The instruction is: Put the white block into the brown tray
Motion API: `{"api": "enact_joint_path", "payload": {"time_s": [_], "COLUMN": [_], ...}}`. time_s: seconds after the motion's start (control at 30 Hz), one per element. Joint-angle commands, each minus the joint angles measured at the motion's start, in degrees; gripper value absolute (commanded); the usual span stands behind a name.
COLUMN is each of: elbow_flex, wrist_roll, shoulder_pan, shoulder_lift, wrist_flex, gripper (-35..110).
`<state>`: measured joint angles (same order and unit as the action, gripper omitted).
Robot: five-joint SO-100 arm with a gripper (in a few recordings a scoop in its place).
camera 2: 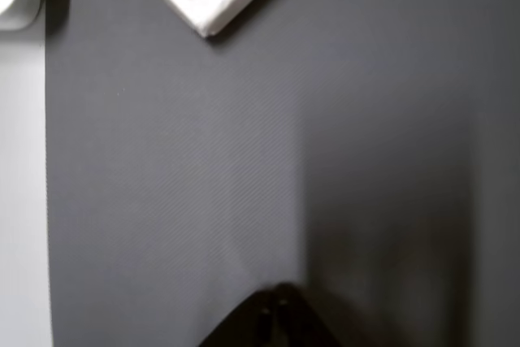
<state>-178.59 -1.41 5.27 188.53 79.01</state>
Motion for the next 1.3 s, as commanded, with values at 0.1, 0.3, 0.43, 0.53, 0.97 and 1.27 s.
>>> {"api": "enact_joint_path", "payload": {"time_s": [0.1, 0.3, 0.43, 0.53, 0.97, 1.27], "elbow_flex": [8.09, 16.35, 24.7, 30.41, 51.94, 62.05], "wrist_roll": [-1.76, -1.93, -3.6, -3.6, -3.78, -1.14], "shoulder_pan": [-0.62, -2.46, -2.64, -3.25, -4.92, -4.83], "shoulder_lift": [-9.05, -23.64, -34.1, -41.84, -70.4, -84.11], "wrist_flex": [-5.1, -12.3, -12.83, -13.71, -19.6, -20.04], "gripper": [0, 0, 0, 0, 0, 0]}}
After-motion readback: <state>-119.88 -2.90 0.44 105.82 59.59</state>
